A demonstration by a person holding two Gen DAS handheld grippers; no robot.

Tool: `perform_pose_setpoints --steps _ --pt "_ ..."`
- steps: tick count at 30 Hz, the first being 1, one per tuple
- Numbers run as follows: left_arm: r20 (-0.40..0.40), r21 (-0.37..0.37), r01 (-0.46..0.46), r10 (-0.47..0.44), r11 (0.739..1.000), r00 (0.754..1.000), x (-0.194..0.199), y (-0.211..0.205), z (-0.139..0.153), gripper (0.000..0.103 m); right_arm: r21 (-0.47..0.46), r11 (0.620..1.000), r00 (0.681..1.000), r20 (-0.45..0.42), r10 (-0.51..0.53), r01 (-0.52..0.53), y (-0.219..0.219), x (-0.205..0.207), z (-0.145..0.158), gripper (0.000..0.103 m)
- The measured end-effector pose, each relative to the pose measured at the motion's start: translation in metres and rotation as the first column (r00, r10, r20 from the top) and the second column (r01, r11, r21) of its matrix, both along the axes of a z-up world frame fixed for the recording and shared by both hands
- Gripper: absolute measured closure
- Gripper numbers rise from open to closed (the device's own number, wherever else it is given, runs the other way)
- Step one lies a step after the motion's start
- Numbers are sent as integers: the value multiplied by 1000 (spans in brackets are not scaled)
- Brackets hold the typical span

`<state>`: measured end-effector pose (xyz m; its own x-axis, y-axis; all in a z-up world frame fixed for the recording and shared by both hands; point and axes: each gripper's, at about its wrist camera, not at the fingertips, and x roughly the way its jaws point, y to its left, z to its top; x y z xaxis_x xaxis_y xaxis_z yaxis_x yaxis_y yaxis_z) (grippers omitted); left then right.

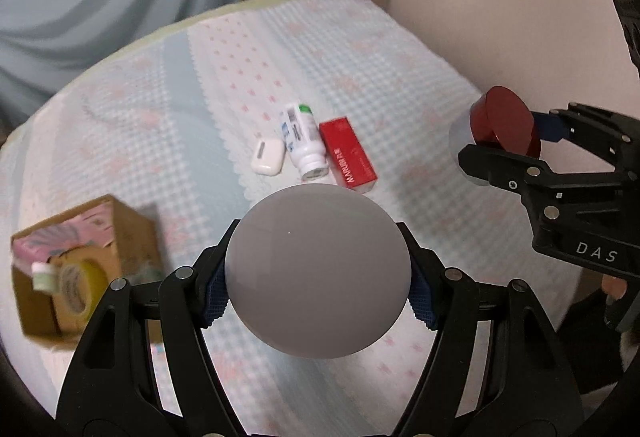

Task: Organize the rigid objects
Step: 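Carry the white jar and red cap into the box and release both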

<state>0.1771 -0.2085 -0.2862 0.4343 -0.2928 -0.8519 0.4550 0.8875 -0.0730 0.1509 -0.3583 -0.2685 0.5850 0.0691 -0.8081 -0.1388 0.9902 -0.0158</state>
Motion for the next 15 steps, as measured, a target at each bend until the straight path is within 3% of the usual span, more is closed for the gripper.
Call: perform_pose_setpoints --steps 8,15 --pt "46 -7 -89 90 996 995 -31 42 76 34 62 997 998 33 52 -54 39 -21 72 52" --pt "65 -57 -181 185 982 981 -36 107 115 34 68 991 992 59 114 -118 90 -26 103 52"
